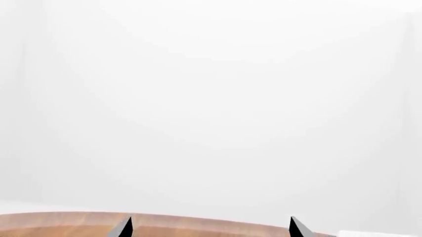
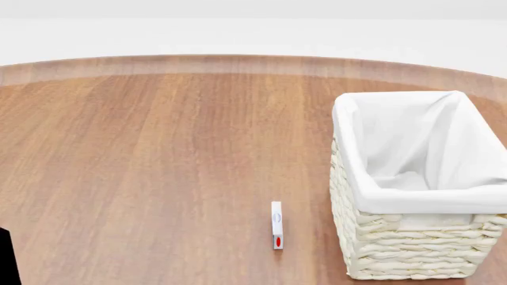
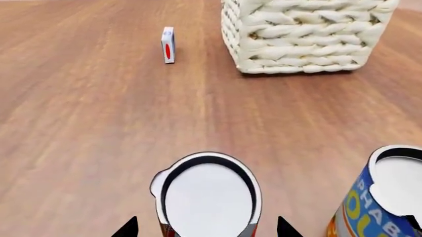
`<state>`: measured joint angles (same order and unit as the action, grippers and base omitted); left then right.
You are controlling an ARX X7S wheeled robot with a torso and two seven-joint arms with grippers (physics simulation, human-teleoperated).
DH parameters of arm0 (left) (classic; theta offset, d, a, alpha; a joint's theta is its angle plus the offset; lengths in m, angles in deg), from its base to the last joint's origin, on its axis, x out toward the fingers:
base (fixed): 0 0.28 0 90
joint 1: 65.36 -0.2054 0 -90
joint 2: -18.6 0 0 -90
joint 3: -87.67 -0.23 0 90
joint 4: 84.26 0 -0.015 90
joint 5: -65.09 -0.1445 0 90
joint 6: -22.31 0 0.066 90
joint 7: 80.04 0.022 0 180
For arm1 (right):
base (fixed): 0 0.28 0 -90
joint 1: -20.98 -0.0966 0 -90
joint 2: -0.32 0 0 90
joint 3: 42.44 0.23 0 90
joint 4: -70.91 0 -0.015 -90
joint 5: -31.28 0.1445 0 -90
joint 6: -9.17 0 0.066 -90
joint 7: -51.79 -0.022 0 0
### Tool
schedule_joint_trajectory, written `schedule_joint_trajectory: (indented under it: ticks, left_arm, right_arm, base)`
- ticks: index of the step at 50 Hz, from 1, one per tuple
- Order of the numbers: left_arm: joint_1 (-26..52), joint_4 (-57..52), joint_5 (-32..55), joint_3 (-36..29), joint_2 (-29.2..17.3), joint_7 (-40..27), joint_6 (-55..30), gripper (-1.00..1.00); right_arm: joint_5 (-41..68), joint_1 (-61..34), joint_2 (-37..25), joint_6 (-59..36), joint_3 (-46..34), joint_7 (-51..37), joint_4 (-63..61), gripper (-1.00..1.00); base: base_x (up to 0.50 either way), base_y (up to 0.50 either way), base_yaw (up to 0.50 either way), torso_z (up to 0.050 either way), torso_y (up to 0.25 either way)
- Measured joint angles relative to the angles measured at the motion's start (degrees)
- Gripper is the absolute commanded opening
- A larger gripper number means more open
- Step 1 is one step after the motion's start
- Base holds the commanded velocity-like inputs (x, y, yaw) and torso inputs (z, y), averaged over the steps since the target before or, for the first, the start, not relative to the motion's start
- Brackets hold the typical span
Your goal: Pick up the tomato sauce, and put it in the basket.
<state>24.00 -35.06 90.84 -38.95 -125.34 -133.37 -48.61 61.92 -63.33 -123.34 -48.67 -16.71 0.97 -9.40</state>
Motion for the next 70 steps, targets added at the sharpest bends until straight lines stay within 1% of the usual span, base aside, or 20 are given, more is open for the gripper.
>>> schedule_joint_trajectory:
  ticks: [6, 7, 32, 49, 70]
  left_arm:
    - [-0.1, 0.2, 0.0, 0.0, 0.1, 0.1, 0.2, 1.0]
    - [-0.2, 0.3, 0.0, 0.0, 0.1, 0.1, 0.2, 1.0]
    - [-0.8, 0.7, -0.1, 0.2, 0.2, 0.3, 0.8, 1.0]
    - [-1.5, 0.2, -0.4, 0.5, -0.2, -0.1, 1.0, 1.0]
    - [-2.5, 0.5, -0.7, 0.8, -0.4, -0.2, 1.8, 1.0]
  right_arm:
    - [0.8, -0.3, 0.1, 0.0, 0.1, 0.8, 0.4, 1.0]
    - [0.9, -0.3, 0.2, 0.0, 0.2, 0.9, 0.5, -1.0]
    - [2.9, -0.8, 0.1, 0.2, 0.2, 2.1, 0.0, -1.0]
    - [2.6, -3.3, 0.3, -4.2, -0.7, 2.1, -3.0, -1.0]
    - [3.5, -9.1, 1.2, -12.1, -1.4, 2.5, -6.8, -1.0]
  base:
    - [0.0, 0.0, 0.0, 0.0, 0.0]
    - [0.0, 0.0, 0.0, 0.0, 0.0]
    - [0.0, 0.0, 0.0, 0.0, 0.0]
    - [0.0, 0.0, 0.0, 0.0, 0.0]
    - [0.0, 0.0, 0.0, 0.0, 0.0]
